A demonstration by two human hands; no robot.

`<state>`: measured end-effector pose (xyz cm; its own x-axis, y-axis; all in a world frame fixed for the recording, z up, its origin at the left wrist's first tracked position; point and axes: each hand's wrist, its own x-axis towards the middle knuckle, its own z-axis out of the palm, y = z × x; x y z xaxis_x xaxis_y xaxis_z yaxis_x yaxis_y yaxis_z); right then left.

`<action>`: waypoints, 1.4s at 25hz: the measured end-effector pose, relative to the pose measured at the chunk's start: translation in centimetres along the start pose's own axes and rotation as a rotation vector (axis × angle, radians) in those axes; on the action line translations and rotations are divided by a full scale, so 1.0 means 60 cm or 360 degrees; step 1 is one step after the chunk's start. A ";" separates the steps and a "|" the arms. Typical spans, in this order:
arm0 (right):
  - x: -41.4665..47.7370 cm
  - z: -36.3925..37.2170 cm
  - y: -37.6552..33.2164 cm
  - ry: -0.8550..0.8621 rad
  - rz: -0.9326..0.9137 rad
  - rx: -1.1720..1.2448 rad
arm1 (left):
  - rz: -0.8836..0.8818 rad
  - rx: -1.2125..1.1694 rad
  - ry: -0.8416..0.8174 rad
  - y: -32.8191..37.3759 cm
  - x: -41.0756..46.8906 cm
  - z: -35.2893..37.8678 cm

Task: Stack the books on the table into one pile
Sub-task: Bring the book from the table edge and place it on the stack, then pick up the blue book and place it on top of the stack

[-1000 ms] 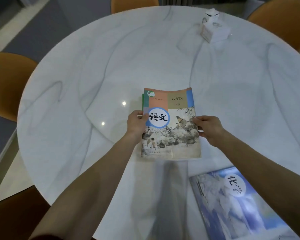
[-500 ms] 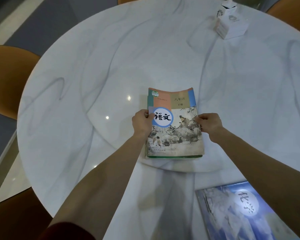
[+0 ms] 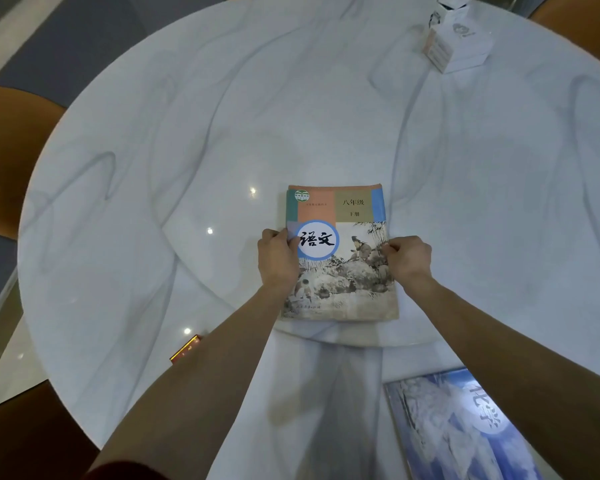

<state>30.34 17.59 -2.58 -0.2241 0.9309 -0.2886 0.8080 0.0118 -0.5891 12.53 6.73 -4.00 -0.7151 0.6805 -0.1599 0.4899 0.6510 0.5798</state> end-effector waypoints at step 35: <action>-0.186 -0.138 0.181 0.0297 -0.0101 -0.0929 | 0.1413 0.0939 -0.0532 0.192 -0.164 0.062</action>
<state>46.11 10.38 0.49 -0.2251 0.9694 -0.0984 0.9730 0.2183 -0.0754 27.07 8.74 1.27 0.1327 0.9818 -0.1355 0.9837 -0.1138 0.1392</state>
